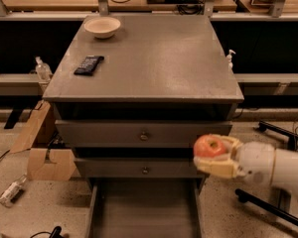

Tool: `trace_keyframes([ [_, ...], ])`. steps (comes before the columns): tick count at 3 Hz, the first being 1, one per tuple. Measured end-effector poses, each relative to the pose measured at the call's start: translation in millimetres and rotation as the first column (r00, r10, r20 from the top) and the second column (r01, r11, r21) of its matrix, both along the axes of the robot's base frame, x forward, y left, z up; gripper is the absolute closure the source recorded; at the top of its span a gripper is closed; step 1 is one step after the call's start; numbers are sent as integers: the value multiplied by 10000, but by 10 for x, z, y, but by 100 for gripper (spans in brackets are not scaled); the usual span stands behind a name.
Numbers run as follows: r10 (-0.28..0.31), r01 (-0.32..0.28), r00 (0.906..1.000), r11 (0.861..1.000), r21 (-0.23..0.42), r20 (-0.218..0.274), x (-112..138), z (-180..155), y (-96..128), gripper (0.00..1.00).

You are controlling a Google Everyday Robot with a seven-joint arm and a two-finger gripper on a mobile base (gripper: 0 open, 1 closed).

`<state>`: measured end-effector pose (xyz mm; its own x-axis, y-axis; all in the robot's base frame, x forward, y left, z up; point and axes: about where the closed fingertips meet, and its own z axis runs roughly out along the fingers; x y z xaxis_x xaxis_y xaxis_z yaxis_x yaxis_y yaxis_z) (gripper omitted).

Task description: Place apple into bottom drawer

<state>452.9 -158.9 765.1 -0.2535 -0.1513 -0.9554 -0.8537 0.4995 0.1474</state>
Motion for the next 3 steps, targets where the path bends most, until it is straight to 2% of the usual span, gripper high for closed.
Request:
trace_keyframes([
  [1, 427, -433, 9990, 9966, -707, -107, -217, -938, 283, 100],
  [2, 741, -826, 9954, 9853, -1498, -614, -316, -1837, 502, 100],
  [3, 811, -1017, 9882, 9818, -1603, -1303, -329, -2496, 661, 100],
])
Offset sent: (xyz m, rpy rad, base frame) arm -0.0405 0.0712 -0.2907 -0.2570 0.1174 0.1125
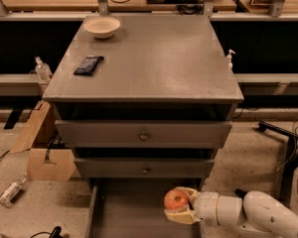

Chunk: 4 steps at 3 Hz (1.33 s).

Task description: Place apple into bottom drawer

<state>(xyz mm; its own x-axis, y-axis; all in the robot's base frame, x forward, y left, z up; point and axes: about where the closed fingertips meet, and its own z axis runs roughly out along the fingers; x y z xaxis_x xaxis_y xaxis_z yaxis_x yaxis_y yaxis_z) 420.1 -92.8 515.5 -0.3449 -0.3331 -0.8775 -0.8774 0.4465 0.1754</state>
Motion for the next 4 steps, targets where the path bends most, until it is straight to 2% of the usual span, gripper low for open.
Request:
trace_keyframes([
  [1, 18, -18, 10000, 10000, -9, -7, -1, -1, 8, 100],
  [2, 284, -302, 9990, 9981, -536, -335, 119, -291, 131, 100],
  [3, 266, -330, 9958, 9969, -719, -871, 357, -854, 89, 100],
  [4, -24, -61, 9967, 9944, -1051, -805, 668, -1654, -133, 100],
])
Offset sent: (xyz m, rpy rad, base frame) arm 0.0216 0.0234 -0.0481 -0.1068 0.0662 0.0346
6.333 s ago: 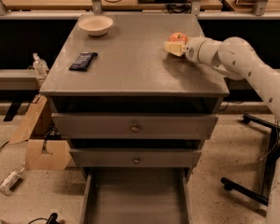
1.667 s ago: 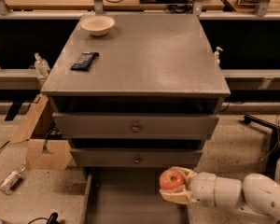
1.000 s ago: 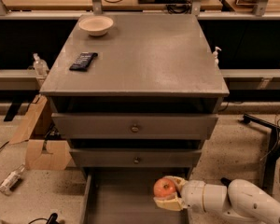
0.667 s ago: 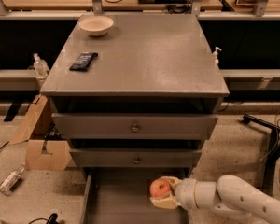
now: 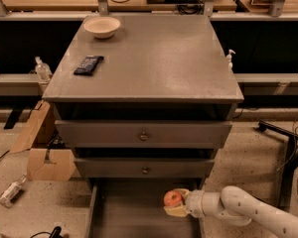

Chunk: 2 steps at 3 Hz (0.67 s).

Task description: Place apple into bottom drawer

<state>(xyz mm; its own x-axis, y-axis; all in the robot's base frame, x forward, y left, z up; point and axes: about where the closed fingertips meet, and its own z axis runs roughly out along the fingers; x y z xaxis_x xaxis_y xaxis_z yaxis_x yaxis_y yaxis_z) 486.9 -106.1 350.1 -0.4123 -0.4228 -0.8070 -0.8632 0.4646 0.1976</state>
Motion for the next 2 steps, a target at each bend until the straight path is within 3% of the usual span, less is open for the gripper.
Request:
trace_keyframes([
  [1, -281, 279, 9995, 9995, 175, 139, 214, -514, -130, 100],
  [2, -450, 445, 9988, 9987, 254, 179, 346, -976, -17, 100],
])
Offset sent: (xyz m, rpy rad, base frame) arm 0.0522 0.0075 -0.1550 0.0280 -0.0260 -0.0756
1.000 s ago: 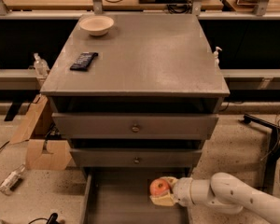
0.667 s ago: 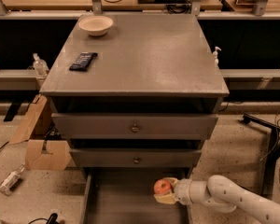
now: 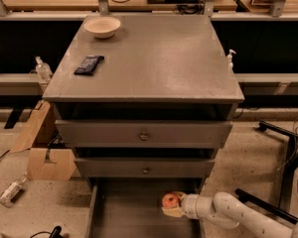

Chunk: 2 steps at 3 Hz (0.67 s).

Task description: Place apple into bottom drawer

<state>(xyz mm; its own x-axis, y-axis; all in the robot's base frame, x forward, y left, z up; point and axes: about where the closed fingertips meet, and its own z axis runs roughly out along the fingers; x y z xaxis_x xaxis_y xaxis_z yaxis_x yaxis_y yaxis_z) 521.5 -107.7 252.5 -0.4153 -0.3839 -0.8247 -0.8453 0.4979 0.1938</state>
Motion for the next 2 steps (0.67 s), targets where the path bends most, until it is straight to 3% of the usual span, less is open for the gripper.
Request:
trace_keyframes([
  [2, -313, 288, 9988, 9974, -665, -371, 30, -703, 310, 100],
])
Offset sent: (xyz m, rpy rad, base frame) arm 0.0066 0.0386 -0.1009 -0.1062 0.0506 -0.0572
